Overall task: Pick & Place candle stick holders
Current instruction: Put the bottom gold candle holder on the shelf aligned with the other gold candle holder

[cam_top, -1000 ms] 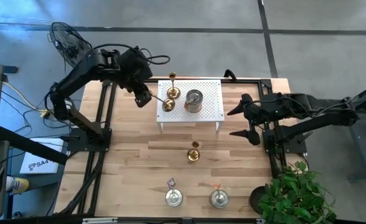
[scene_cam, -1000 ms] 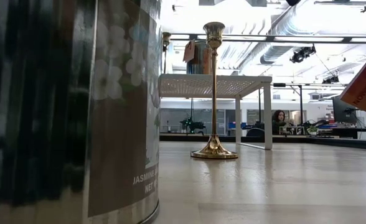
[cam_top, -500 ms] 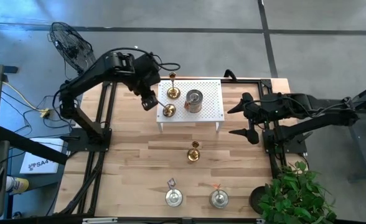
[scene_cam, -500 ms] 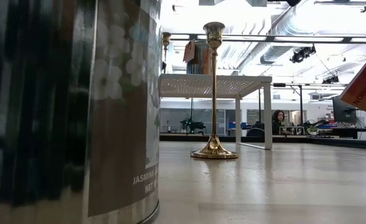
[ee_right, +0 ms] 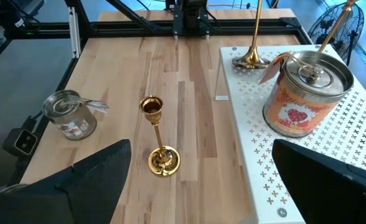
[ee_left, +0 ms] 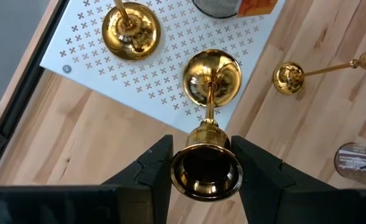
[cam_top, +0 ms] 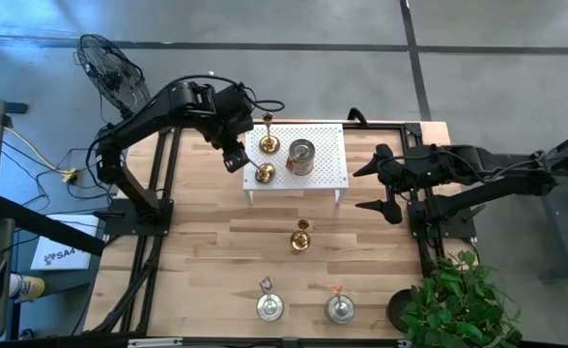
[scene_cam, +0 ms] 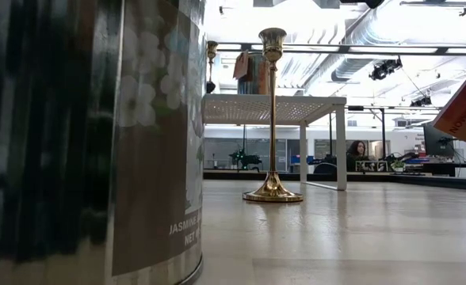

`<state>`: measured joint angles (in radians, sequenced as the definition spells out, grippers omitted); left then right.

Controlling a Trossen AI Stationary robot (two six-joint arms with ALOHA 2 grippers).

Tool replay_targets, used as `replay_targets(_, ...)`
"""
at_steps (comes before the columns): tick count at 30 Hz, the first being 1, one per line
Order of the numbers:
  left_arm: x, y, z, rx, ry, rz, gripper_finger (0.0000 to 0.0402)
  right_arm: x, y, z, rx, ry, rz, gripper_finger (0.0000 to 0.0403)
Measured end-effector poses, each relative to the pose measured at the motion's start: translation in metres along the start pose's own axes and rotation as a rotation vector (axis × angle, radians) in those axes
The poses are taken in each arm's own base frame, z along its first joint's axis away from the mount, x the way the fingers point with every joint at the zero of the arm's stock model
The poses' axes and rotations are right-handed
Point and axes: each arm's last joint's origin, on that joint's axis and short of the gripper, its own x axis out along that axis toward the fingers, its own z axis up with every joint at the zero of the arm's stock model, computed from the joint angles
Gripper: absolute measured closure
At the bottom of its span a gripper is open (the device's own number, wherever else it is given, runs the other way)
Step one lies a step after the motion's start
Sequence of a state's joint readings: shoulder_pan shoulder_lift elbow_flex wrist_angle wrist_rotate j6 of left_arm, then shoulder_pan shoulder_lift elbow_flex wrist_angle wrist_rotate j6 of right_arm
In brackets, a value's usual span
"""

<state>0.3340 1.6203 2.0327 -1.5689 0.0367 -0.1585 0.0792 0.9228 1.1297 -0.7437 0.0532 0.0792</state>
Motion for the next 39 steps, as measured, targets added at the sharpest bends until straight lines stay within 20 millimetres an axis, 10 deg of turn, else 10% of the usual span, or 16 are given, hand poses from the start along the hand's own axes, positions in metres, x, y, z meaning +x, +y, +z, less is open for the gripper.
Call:
replay_targets(16,-0.024,-0.001,-0.002,0.002,-0.082,-0.029,0.0266,0.0,0.0,0.0,0.0,0.0,0.006,0.0018)
replay_targets(39,0.0,0.0,-0.004,0.03,0.008,-0.025,0.0266,0.027,0.009,0.02,-0.068,-0.116,0.227,0.0018)
